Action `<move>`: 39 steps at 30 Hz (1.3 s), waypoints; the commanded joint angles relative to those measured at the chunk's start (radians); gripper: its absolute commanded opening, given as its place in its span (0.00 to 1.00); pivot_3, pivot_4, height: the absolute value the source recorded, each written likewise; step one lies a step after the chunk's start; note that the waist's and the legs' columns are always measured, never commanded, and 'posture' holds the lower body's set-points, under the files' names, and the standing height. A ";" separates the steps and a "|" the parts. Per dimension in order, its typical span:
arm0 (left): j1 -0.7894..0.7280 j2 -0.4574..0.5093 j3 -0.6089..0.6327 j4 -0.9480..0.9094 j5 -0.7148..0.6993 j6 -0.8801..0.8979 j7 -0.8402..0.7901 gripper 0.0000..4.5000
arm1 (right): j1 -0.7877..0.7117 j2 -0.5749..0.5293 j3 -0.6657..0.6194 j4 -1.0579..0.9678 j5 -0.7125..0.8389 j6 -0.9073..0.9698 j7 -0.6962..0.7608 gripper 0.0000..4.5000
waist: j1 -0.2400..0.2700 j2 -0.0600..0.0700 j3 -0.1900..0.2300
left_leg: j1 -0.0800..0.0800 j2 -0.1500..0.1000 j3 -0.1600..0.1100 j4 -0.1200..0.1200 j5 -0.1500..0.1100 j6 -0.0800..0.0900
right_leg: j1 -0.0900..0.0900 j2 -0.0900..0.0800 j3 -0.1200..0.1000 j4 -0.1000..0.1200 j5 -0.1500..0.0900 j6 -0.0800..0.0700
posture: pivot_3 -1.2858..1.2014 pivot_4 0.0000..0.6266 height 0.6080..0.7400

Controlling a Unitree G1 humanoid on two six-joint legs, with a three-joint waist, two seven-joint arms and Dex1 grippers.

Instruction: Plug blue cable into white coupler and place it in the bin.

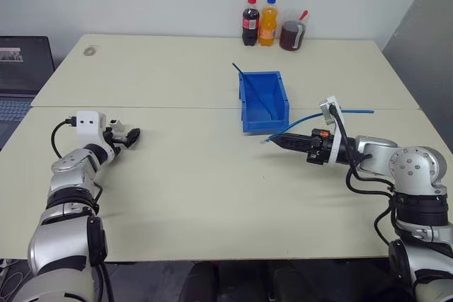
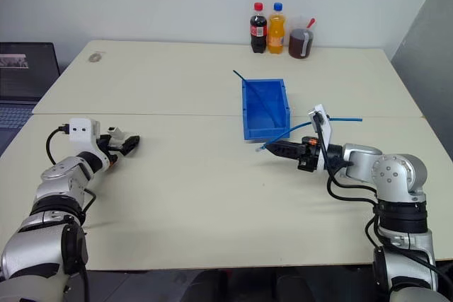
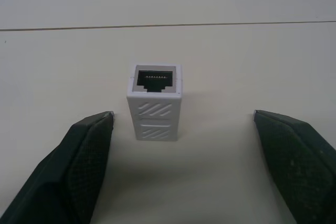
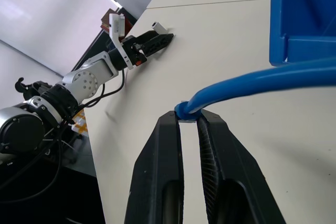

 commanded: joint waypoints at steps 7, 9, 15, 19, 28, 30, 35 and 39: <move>-0.064 0.033 0.004 0.043 0.025 -0.051 0.023 0.47 | 0.013 0.009 -0.039 -0.035 0.035 0.000 -0.022 0.03 | 0.000 0.000 0.000 | 0.000 0.000 0.000 0.000 0.000 0.000 | 0.000 0.000 0.000 0.001 0.000 0.000 | 0.52 0.24 1.00; -0.070 0.034 0.003 0.051 0.028 -0.053 0.025 0.38 | 0.015 0.010 -0.040 -0.036 0.038 0.000 -0.025 0.03 | 0.000 0.000 0.000 | 0.000 0.000 0.000 0.000 0.000 0.000 | 0.000 0.000 0.000 0.001 0.000 0.000 | 0.52 0.24 1.00; -0.077 0.031 0.004 0.062 0.040 -0.059 0.032 0.17 | 0.018 0.008 -0.046 -0.036 0.045 0.001 -0.029 0.03 | 0.000 0.000 0.000 | 0.000 0.000 0.000 0.001 0.000 0.000 | 0.000 0.000 0.000 0.003 0.000 0.000 | 0.52 0.24 1.00; -0.077 0.028 -0.005 0.057 0.050 -0.063 0.019 0.17 | 0.017 0.010 -0.051 -0.033 0.050 -0.001 -0.037 0.03 | 0.000 0.000 0.000 | 0.000 0.000 0.000 0.001 0.000 0.000 | -0.001 0.000 0.000 0.004 0.000 0.000 | 0.52 0.24 1.00; 0.104 -0.066 -0.276 -0.561 -0.048 0.093 -0.670 0.17 | -0.033 -0.038 0.036 -0.052 -0.029 -0.072 0.040 0.03 | 0.005 0.000 0.000 | 0.000 -0.001 0.001 0.002 0.001 -0.001 | -0.001 0.000 0.000 0.006 0.000 0.000 | 0.52 0.24 1.00; 0.154 -0.076 -0.350 -0.696 -0.043 0.112 -0.744 0.17 | -0.057 -0.067 0.118 -0.058 -0.116 -0.158 0.098 0.03 | 0.001 0.000 0.000 | 0.000 -0.001 0.002 0.002 0.001 -0.001 | -0.001 0.000 0.002 0.006 0.000 0.000 | 0.52 0.24 1.00; 0.153 -0.141 -0.488 -0.715 0.010 0.047 -0.841 0.17 | -0.102 -0.073 0.285 -0.042 -0.294 -0.349 0.200 0.03 | -0.008 0.000 0.000 | 0.002 -0.001 0.002 0.002 0.001 0.000 | -0.001 0.005 0.003 0.008 0.000 0.000 | 0.52 0.24 1.00; 0.119 -0.194 -0.539 -0.552 0.078 -0.106 -0.848 0.17 | -0.098 -0.081 0.403 -0.058 -0.432 -0.483 0.258 0.03 | -0.005 0.000 0.000 | 0.004 0.000 0.002 0.003 0.001 0.000 | -0.001 0.010 0.002 0.009 0.001 -0.003 | 0.52 0.24 1.00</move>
